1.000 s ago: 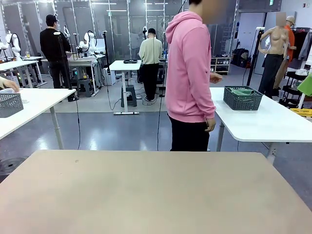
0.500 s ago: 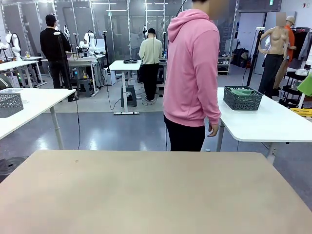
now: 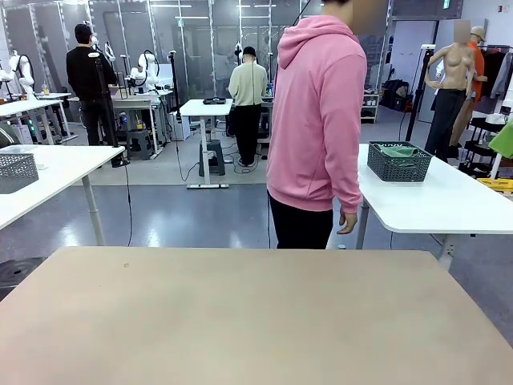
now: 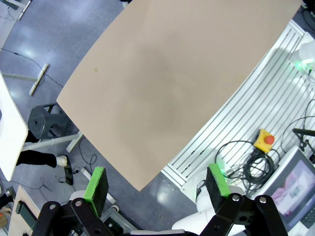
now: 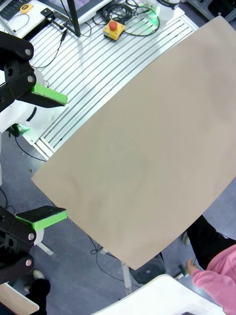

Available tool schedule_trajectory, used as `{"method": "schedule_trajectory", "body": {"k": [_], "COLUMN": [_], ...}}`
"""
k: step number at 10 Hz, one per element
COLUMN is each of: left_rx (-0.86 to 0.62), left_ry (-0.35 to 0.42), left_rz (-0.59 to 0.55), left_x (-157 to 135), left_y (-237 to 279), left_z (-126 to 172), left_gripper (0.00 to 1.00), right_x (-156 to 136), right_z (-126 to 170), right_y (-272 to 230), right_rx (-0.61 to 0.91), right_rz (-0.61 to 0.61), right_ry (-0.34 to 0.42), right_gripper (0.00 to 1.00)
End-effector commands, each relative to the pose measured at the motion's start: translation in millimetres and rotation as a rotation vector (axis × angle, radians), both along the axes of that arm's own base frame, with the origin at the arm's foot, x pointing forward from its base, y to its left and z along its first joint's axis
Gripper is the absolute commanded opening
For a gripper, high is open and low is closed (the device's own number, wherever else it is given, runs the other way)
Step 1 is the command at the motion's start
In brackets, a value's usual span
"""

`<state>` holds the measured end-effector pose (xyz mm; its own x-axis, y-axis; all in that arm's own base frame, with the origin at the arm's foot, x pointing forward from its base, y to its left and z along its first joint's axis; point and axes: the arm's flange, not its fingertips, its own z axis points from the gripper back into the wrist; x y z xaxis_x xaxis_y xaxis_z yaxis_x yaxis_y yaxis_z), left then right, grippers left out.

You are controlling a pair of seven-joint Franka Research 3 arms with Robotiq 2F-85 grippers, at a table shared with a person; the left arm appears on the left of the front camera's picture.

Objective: Fold the towels and place them in the basket.
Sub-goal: Stack the folded Towel with hook on the right side of the table.

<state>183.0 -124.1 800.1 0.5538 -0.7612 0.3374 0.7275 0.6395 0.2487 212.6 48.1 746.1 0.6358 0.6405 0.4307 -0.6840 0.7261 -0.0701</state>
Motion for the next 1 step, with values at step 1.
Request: {"method": "schedule_trajectory", "body": {"k": [1], "left_rx": [0.0], "left_ry": [-0.013], "left_rz": [0.001], "left_x": [-0.8], "left_y": [0.7], "left_z": [-1.6], "left_gripper": [1.0], "right_x": [0.8], "right_z": [0.8], "right_y": [-0.2], "right_rx": [0.006], "right_rz": [0.0], "right_ry": [-0.006], "right_gripper": [1.0]}}
